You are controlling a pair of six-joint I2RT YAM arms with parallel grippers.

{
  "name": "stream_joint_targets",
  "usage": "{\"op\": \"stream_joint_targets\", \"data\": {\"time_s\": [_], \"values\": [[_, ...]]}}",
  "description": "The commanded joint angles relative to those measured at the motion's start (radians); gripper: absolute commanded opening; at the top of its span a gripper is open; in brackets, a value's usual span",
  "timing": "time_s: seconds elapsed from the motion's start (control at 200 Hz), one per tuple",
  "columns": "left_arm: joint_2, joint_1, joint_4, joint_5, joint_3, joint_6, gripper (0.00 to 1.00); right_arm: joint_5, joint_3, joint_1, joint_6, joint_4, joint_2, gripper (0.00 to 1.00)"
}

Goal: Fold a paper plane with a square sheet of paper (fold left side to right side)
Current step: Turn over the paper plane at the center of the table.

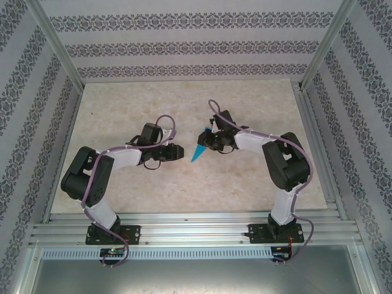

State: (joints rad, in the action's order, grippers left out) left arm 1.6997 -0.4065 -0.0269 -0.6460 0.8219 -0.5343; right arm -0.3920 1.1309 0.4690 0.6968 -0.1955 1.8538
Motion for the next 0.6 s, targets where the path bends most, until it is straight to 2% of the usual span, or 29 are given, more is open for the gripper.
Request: {"op": "stream_joint_targets", "data": {"time_s": [0.0, 0.06, 0.09, 0.24, 0.325, 0.595], "values": [[0.001, 0.002, 0.027, -0.012, 0.010, -0.016, 0.35, 0.164, 0.074, -0.020, -0.080, -0.164, -0.119, 0.35], [-0.001, -0.001, 0.026, 0.002, 0.014, -0.018, 0.36, 0.280, 0.122, -0.012, -0.109, -0.278, -0.125, 0.39], [-0.005, -0.001, 0.025, 0.012, 0.013, -0.019, 0.36, 0.325, 0.140, -0.002, -0.112, -0.317, -0.123, 0.44], [-0.048, -0.001, 0.052, 0.109, 0.010, -0.017, 0.41, 0.463, 0.180, 0.066, -0.061, -0.363, -0.079, 0.58], [-0.066, -0.001, 0.066, 0.144, 0.011, -0.008, 0.42, 0.511, 0.221, 0.103, -0.031, -0.377, -0.027, 0.59], [-0.076, 0.000, 0.067, 0.142, -0.002, 0.008, 0.43, 0.666, 0.434, 0.195, -0.009, -0.546, 0.194, 0.57]]}}
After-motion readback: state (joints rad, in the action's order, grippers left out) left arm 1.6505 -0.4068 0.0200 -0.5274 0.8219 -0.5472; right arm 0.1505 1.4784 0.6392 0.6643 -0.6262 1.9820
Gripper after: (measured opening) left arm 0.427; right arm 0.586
